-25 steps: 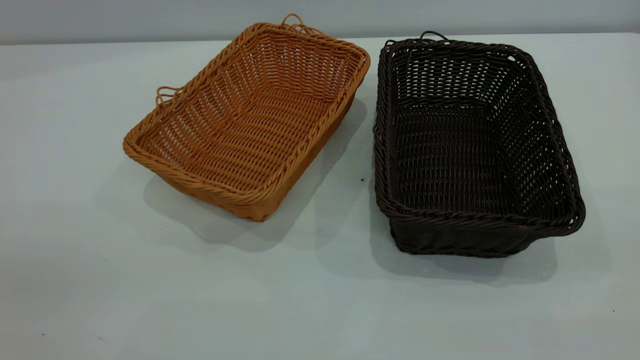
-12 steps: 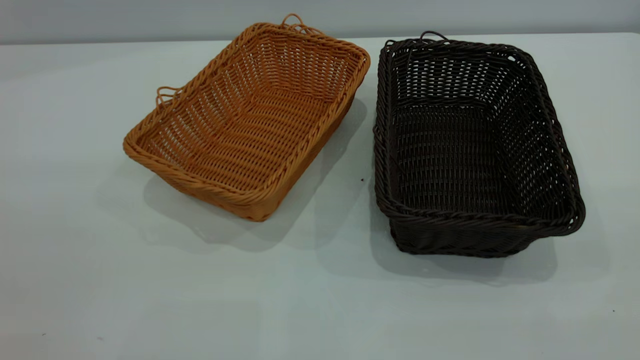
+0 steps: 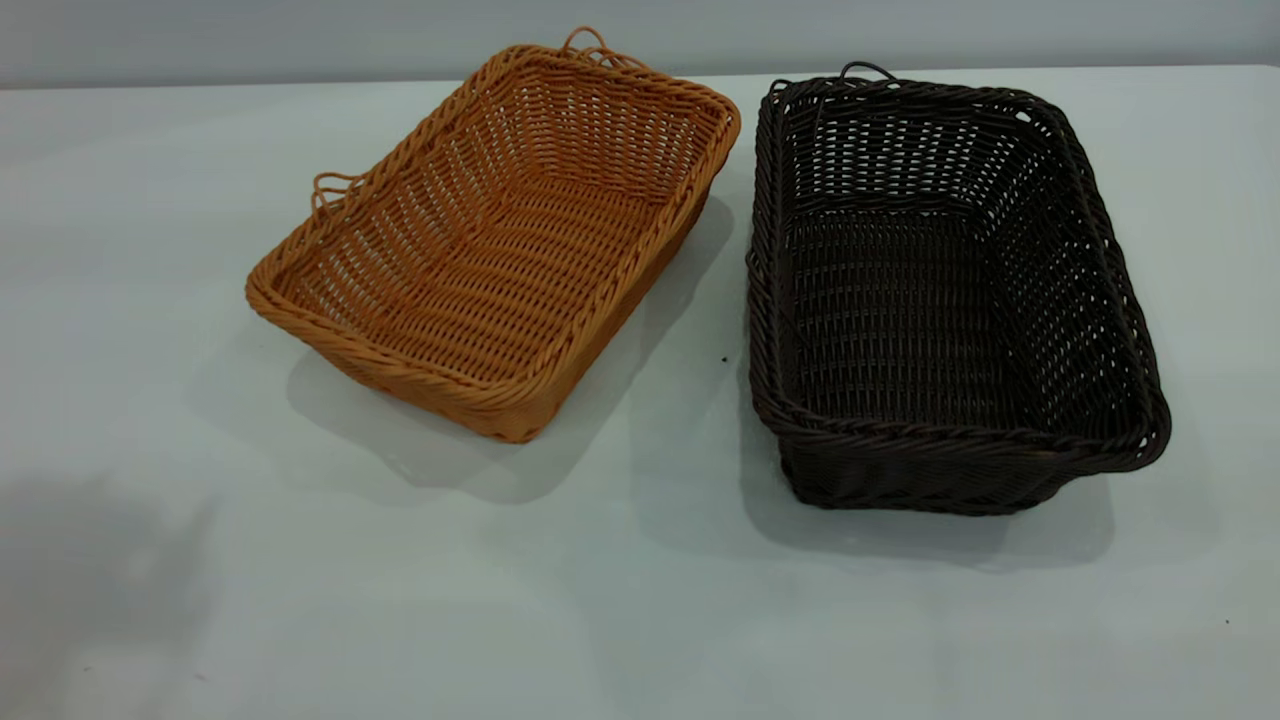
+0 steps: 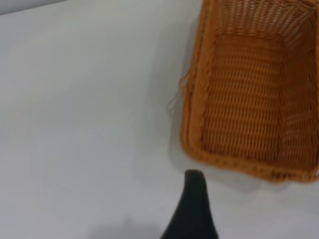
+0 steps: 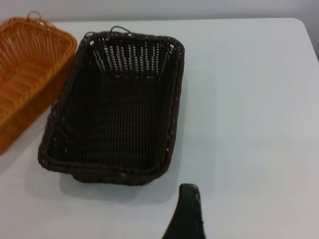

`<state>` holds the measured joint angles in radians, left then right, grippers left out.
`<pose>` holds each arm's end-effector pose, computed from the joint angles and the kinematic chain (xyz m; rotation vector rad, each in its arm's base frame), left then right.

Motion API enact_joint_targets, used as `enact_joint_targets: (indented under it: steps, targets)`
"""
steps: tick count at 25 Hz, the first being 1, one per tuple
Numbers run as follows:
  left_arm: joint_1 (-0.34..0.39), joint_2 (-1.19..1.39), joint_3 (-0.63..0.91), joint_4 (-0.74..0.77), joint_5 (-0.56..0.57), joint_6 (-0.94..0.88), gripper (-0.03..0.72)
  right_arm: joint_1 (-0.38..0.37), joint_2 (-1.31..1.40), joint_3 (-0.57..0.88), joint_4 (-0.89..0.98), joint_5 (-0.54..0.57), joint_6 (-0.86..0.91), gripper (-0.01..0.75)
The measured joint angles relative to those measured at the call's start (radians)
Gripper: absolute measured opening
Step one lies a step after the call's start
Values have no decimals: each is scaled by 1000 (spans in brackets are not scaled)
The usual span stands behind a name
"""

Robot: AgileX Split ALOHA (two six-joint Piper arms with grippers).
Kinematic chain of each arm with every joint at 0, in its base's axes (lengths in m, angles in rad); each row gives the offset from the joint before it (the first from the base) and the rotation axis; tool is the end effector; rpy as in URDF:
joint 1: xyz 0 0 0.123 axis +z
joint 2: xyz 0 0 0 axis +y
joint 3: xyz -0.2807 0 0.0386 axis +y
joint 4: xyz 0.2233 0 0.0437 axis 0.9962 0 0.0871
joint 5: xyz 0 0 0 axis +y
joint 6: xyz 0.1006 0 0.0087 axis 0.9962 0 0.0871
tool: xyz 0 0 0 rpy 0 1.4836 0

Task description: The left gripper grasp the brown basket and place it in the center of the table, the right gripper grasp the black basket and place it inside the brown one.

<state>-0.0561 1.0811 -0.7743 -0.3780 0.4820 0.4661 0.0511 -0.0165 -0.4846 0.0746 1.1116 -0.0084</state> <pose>0.2046 -0.0288 0.3011 0.2975 2.2158 -0.1538 -0.0195 0.0058 0.2522 -0.0681 2.0927 0.1158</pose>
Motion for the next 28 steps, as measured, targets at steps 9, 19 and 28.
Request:
enact_joint_targets:
  steps: [9, 19, 28]
  targets:
    - [-87, 502, -241, -69, -193, 135, 561, 0, 194, -72, 0, -41, 33, 573]
    - [-115, 942, -508, -72, -203, 146, 561, 0, 563, -72, 77, -218, 44, 573]
    - [-168, 1222, -735, -72, -209, 169, 561, 0, 868, -77, 207, -322, 41, 573]
